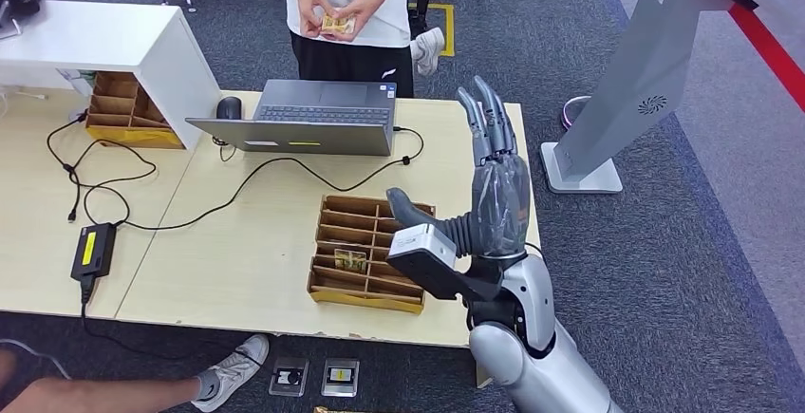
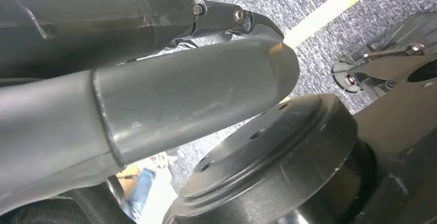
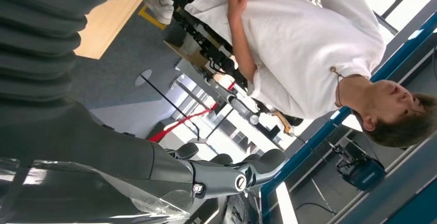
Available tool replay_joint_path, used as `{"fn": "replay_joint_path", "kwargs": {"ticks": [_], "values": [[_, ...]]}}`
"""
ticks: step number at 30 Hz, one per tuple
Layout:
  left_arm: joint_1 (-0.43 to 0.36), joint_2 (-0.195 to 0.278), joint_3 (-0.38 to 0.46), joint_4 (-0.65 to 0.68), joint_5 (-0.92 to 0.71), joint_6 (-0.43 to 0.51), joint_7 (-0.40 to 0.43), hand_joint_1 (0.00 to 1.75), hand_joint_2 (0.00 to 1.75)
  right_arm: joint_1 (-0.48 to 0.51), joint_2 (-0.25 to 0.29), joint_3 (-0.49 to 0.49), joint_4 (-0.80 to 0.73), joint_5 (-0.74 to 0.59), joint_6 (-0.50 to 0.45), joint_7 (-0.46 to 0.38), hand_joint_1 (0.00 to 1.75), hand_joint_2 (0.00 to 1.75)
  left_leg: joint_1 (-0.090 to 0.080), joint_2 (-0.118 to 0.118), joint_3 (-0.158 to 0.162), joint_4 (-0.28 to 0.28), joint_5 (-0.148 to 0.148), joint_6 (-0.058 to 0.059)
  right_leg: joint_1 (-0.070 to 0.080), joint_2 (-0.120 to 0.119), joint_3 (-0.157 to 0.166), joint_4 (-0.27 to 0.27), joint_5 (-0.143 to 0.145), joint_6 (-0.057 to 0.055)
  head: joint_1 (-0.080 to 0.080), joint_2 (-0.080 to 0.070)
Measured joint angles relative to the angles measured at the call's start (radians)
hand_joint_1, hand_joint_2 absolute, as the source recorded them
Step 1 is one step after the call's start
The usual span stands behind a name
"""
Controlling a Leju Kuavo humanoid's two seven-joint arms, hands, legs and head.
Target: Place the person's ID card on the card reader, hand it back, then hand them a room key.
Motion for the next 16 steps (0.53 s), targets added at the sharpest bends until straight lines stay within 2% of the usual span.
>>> {"fn": "replay_joint_path", "kwargs": {"ticks": [6,16], "values": [[0.004,0.003,0.018,0.0,0.036,0.007,0.0,0.0,0.0,0.085,-0.044,-0.012,-0.076,-0.113,0.02,-0.054,0.0,0.0,0.0,0.0,0.0,0.0,0.0,0.0,0.0,0.0,0.0,0.0,0.0,0.0,0.0,0.0],[0.006,0.009,0.037,0.0,0.05,0.008,-0.001,0.0,0.0,0.154,-0.094,-0.032,-0.158,-0.232,0.055,-0.1,0.0,0.0,0.0,0.002,0.0,0.0,0.0,0.0,0.0,0.0,0.0,0.0,0.0,0.0,0.0,0.0]]}}
